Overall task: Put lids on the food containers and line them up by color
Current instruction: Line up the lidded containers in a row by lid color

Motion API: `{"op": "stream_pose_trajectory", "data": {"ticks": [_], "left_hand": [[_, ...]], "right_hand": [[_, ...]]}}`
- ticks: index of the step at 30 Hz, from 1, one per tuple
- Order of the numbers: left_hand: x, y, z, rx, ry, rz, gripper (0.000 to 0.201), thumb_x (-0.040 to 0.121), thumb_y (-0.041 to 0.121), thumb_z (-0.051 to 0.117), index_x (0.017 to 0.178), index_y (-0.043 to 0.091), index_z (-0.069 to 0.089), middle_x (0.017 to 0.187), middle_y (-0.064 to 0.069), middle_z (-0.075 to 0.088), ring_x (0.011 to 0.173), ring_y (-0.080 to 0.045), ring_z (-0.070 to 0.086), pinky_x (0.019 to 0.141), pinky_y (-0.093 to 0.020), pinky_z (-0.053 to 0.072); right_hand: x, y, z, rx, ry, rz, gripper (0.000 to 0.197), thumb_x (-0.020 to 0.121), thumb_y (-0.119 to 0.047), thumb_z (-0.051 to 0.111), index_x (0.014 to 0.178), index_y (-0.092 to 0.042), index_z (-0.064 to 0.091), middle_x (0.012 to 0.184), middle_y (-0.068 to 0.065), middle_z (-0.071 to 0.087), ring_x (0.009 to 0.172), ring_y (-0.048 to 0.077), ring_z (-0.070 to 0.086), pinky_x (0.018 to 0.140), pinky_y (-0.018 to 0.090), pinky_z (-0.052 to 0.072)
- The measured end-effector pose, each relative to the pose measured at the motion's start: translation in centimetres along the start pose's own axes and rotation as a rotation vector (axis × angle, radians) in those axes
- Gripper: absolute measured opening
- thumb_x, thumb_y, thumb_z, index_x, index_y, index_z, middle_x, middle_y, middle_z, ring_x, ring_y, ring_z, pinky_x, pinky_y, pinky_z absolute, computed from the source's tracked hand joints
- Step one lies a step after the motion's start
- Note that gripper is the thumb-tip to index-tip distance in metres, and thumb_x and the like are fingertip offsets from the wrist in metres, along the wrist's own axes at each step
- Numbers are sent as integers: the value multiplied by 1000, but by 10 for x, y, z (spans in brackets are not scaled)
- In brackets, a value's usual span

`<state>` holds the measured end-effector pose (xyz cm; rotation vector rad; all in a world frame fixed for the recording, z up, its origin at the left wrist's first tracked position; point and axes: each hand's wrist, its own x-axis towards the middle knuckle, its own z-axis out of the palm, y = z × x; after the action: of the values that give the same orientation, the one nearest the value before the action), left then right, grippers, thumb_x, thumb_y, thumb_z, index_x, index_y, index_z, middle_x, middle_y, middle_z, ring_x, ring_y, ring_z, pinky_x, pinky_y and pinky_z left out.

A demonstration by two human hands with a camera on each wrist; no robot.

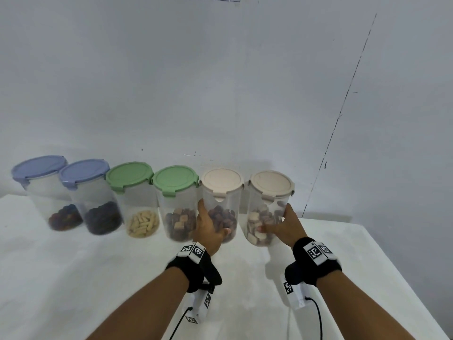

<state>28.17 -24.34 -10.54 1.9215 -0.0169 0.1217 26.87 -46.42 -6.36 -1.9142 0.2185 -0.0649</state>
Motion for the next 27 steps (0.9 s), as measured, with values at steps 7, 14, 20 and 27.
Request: {"op": "stream_pose_trajectory", "data": {"ticks": [7, 14, 20, 27], "left_hand": [[-4, 4, 1, 40, 43, -20, 114, 76, 3, 75, 153, 23, -7, 136, -8, 49, 120, -27, 53, 101, -36, 45], [-1, -1, 1, 25, 36, -8, 120, 71, 9, 77, 145, 47, -9, 138, -8, 50, 121, -29, 55, 101, -49, 49], [-1, -1, 1, 36, 40, -6, 118, 73, 5, 76, 148, 39, -9, 123, -20, 58, 112, -37, 59, 97, -49, 51], [-4, 5, -4, 60, 39, -19, 119, 74, 6, 78, 152, 27, -8, 119, -17, 62, 106, -31, 62, 95, -46, 52]], "right_hand": [[3, 0, 0, -27, -37, -12, 106, 54, -9, 91, 142, -12, 31, 124, 8, 50, 115, 23, 51, 93, 32, 44], [-3, -3, -5, -45, -87, -13, 116, 39, -23, 89, 141, -17, 33, 126, 5, 50, 119, 23, 51, 100, 41, 45], [-3, -1, -5, -26, -103, -18, 111, 46, -12, 91, 141, -17, 33, 126, 7, 50, 117, 21, 50, 103, 40, 42], [-1, 0, -6, -17, -128, -17, 110, 51, -7, 90, 142, -16, 29, 129, 8, 46, 117, 19, 46, 103, 36, 39]]}}
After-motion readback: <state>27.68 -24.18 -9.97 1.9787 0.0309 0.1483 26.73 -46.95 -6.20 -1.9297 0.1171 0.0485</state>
